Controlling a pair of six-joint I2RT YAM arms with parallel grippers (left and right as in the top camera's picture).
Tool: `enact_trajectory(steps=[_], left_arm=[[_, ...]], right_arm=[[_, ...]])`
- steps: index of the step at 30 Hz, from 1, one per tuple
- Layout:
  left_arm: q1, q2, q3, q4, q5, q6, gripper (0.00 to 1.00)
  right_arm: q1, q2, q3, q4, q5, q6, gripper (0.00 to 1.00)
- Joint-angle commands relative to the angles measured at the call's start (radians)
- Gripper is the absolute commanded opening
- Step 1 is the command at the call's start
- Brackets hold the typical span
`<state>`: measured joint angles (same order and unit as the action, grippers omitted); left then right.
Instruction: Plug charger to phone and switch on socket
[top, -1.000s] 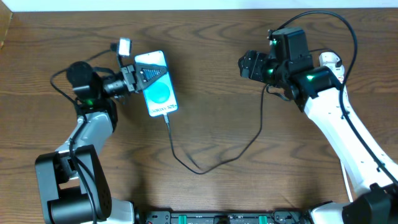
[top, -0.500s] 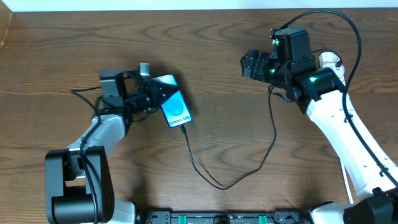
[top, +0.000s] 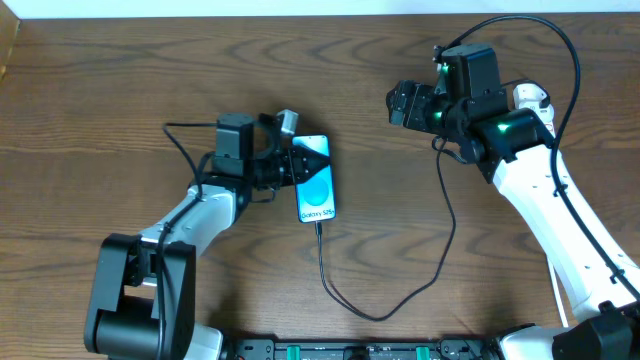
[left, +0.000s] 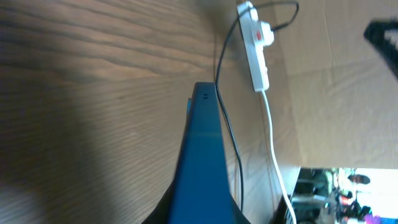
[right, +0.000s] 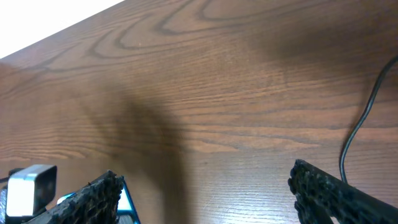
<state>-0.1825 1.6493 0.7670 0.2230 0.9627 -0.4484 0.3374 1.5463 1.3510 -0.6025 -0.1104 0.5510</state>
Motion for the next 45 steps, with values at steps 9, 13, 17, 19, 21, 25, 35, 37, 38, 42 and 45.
enact_trajectory(steps=[9, 13, 17, 19, 21, 25, 35, 37, 38, 42, 45], left_arm=[[-0.100, 0.122, 0.015, 0.008, 0.017, 0.074, 0.08], [-0.100, 0.196, 0.015, 0.101, 0.131, 0.073, 0.08], [-0.100, 0.216, 0.015, 0.174, 0.143, 0.035, 0.07], [-0.100, 0.216, 0.016, 0.186, 0.113, -0.013, 0.07], [-0.100, 0.216, 0.016, 0.182, 0.049, -0.073, 0.07], [-0.100, 0.219, 0.016, 0.176, 0.015, -0.111, 0.07], [-0.100, 0.219, 0.016, 0.143, -0.059, -0.141, 0.07], [-0.100, 0.219, 0.016, 0.134, -0.058, -0.140, 0.07], [-0.100, 0.219, 0.016, 0.129, -0.059, -0.140, 0.07], [-0.100, 0.220, 0.016, 0.110, -0.059, -0.132, 0.08], [-0.100, 0.220, 0.016, 0.106, -0.058, -0.132, 0.07]], right_arm=[[-0.004, -0.015, 0.010, 0.000, 0.015, -0.018, 0.88], [-0.004, -0.015, 0.010, 0.000, 0.016, -0.018, 0.88], [-0.004, -0.015, 0.010, -0.003, 0.031, -0.018, 0.88], [-0.004, -0.015, 0.010, -0.005, 0.034, -0.018, 0.89], [-0.004, -0.015, 0.010, -0.005, 0.034, -0.018, 0.89], [-0.004, -0.015, 0.010, -0.005, 0.034, -0.018, 0.89], [-0.003, -0.015, 0.010, -0.007, 0.033, -0.018, 0.91], [-0.003, -0.015, 0.010, -0.007, 0.033, -0.018, 0.91], [-0.003, -0.015, 0.009, -0.007, 0.033, -0.018, 0.91], [-0.003, -0.015, 0.009, -0.008, 0.033, -0.018, 0.91], [-0.003, -0.015, 0.009, -0.011, 0.033, -0.018, 0.91]])
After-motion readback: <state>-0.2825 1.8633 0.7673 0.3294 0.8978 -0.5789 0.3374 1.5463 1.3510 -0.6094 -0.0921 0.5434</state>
